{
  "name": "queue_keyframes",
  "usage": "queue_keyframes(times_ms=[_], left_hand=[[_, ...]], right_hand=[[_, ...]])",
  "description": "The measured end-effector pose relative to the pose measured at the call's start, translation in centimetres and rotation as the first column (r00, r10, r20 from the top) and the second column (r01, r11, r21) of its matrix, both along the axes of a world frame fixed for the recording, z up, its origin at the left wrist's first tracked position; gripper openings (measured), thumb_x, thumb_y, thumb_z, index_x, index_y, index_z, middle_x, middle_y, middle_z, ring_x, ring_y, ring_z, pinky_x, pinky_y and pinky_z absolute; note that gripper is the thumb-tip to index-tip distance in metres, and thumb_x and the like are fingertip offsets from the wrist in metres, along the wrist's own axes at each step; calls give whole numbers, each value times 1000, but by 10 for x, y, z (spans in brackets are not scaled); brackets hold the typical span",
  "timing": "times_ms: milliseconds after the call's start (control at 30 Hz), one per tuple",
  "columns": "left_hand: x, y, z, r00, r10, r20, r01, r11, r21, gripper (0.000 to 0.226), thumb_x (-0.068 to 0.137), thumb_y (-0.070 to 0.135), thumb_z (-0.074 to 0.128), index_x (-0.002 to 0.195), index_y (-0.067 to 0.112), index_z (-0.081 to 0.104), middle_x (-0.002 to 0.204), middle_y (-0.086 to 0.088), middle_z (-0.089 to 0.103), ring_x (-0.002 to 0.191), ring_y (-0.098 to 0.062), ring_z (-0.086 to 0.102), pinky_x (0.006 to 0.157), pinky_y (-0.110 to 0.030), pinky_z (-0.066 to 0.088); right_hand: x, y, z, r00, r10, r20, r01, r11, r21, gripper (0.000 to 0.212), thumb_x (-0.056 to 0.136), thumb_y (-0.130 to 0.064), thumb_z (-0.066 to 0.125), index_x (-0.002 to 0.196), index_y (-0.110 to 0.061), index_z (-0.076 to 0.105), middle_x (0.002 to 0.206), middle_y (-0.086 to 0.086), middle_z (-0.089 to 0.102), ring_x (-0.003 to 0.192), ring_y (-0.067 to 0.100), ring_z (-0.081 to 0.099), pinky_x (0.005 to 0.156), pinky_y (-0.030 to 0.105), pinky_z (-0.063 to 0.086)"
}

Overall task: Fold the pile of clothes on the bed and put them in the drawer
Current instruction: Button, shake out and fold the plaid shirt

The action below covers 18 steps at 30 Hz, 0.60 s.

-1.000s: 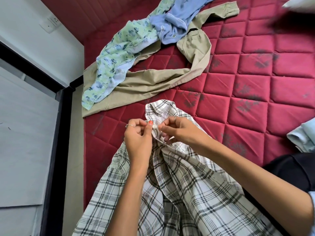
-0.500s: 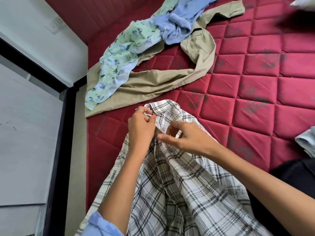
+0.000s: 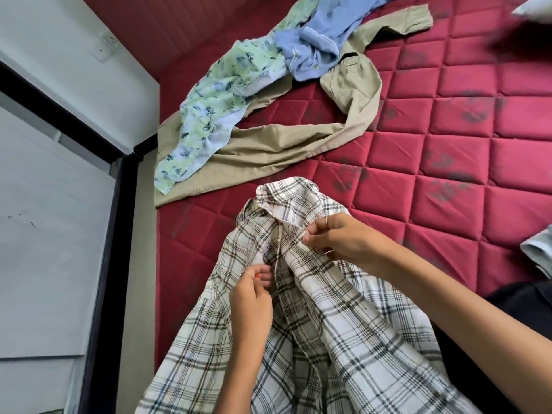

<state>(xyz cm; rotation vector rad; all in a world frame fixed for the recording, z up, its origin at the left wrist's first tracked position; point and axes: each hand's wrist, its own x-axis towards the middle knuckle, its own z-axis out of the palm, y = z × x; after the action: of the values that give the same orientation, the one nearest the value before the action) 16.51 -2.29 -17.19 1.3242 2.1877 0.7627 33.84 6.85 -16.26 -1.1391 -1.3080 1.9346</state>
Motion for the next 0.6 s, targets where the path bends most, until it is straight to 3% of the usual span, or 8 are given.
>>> queue_keyframes(times_ms=[67,167,233,333,433,600], left_hand=[[-3,2,-2,999,-45,-17,43,994,-100,35,93,-8,40,109,15,62,98,0,64,84,-12,60,60,-7,45],[-2,6,-1,993,-118,-18,114,981,-157,33,98,5,45,126,15,59,114,1,64,84,-7,59,59,-4,44],[0,8,-1,992,-123,10,123,980,-155,30,99,11,48,125,16,60,111,3,65,82,-3,59,59,-5,44],[1,8,-3,995,-88,47,93,987,-132,27,98,13,51,121,15,63,107,4,67,96,-8,63,70,-8,43],[5,5,-5,995,-67,77,77,989,-129,24,97,13,53,117,12,65,99,6,68,87,-3,62,64,-5,44],[14,1,-4,993,-48,109,56,995,-78,14,93,11,58,98,22,64,86,8,68,83,-8,65,72,-21,52]], right_hand=[[2,-1,0,998,4,56,-3,1000,-12,9,90,-7,64,86,-9,56,74,8,51,60,14,41,50,21,30],[4,1,1,991,13,135,-11,1000,-12,14,90,-11,64,79,-13,56,66,0,50,46,3,38,40,13,30],[5,2,1,991,13,136,-9,1000,-29,15,90,-12,64,77,-14,57,64,1,50,47,5,40,39,14,32],[4,4,1,992,4,126,2,999,-49,20,90,-12,65,71,-15,57,62,0,52,46,5,43,41,18,35],[3,4,2,987,9,163,-6,1000,-15,24,89,-14,66,68,-18,57,61,-3,51,50,7,41,44,19,35],[5,2,5,986,18,166,-18,1000,-6,23,89,-16,67,68,-19,57,65,-2,51,52,7,40,44,19,35]])
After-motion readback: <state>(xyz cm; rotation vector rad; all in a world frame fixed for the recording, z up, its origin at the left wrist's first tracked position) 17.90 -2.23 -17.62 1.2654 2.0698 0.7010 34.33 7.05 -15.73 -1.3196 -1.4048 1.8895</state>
